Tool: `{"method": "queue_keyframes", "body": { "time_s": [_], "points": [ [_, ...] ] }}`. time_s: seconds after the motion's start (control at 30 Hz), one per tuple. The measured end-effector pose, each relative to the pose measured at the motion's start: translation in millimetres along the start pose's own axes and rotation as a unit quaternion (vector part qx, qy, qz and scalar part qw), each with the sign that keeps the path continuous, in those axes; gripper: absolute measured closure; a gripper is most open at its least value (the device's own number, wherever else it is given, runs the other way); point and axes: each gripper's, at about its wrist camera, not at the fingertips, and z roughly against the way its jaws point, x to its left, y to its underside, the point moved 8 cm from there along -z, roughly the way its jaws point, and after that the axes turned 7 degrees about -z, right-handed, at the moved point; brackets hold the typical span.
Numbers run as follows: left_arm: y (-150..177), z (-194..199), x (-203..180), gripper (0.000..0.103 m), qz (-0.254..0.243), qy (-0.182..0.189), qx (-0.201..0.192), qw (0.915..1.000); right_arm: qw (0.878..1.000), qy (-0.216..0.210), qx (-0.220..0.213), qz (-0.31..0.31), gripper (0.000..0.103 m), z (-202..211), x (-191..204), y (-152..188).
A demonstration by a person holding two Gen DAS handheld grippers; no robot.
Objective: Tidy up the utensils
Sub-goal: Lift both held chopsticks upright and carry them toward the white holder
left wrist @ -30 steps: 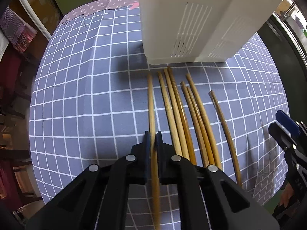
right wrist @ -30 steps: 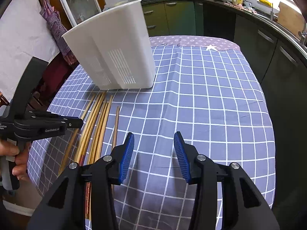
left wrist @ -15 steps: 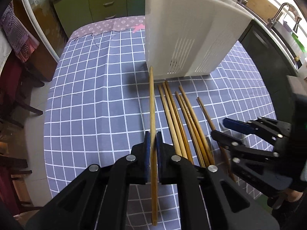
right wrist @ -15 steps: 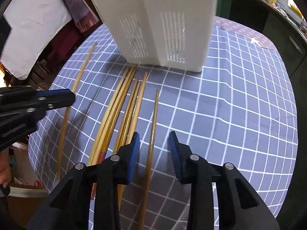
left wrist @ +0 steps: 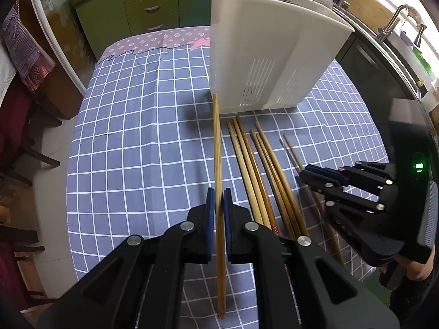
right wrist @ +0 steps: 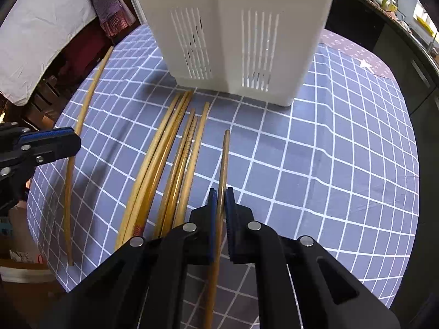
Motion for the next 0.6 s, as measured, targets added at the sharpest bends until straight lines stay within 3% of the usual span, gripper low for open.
{"method": "queue_keyframes", "body": {
  "time_s": [0.23, 0.6],
  "points": [
    [0.6, 7.5, 1.8, 0.096, -0.003, -0.001, -0.008, 1.0000, 0.996, -0.032, -0.083, -0.014, 0.096, 67.0, -6.7, -8.1],
    [4.8, 43.4, 5.6, 0.096, -0.007, 0.001, -0.043, 0.9990, 0.978, -0.053, -0.199, -0.032, 0.096, 169.7, -23.8, 20.0]
  ]
}}
